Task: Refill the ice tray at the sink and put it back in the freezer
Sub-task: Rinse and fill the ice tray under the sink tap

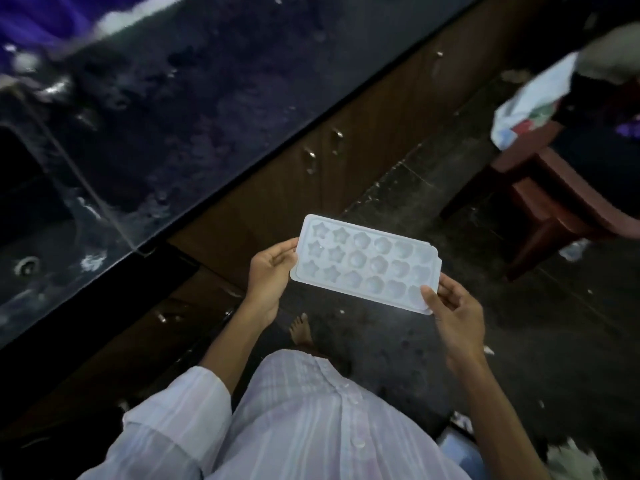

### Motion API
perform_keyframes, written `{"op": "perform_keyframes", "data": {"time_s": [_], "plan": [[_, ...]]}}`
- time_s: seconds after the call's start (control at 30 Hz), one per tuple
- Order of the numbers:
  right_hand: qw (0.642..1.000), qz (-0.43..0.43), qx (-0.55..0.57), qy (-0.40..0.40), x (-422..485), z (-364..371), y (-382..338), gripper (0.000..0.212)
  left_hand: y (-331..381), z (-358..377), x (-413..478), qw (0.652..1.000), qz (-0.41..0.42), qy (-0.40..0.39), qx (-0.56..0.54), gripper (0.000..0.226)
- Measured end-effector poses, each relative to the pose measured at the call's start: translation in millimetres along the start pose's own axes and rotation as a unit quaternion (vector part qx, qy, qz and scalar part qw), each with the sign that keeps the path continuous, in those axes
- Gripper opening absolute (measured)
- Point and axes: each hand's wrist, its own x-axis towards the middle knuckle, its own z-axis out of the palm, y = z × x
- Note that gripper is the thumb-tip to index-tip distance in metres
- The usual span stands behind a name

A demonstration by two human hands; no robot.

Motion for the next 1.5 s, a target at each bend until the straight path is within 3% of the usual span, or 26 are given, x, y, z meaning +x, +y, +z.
{"op": "perform_keyframes", "data": {"time_s": [0.43, 0.7, 0.83, 1.03, 1.17, 1.37, 1.5], "plan": [[0.988, -0.068, -0.052, -0.129, 61, 156, -109, 0.038, 64, -111, 51, 0.986, 0.052, 0.104, -0.117, 0.024], [0.955, -0.081, -0.081, -0.272, 80, 271, -150, 0.033, 81, -182, 57, 0.958, 0.072, 0.203, -0.191, 0.016], [0.922, -0.098, -0.091, -0.362, 87, 331, -167, 0.031, 83, -209, 54, 0.936, 0.079, 0.263, -0.221, 0.016], [0.845, -0.128, -0.131, -0.502, 91, 416, -190, 0.029, 84, -238, 44, 0.900, 0.084, 0.352, -0.244, 0.030], [0.788, -0.143, -0.154, -0.578, 82, 464, -199, 0.029, 80, -256, 32, 0.866, 0.098, 0.429, -0.236, 0.020], [0.719, -0.187, -0.180, -0.645, 41, 531, -207, 0.029, 74, -293, 13, 0.836, 0.120, 0.472, -0.253, 0.028], [0.691, -0.207, -0.195, -0.664, 3, 584, -207, 0.024, 65, -333, 7, 0.799, 0.124, 0.531, -0.252, 0.022]]}}
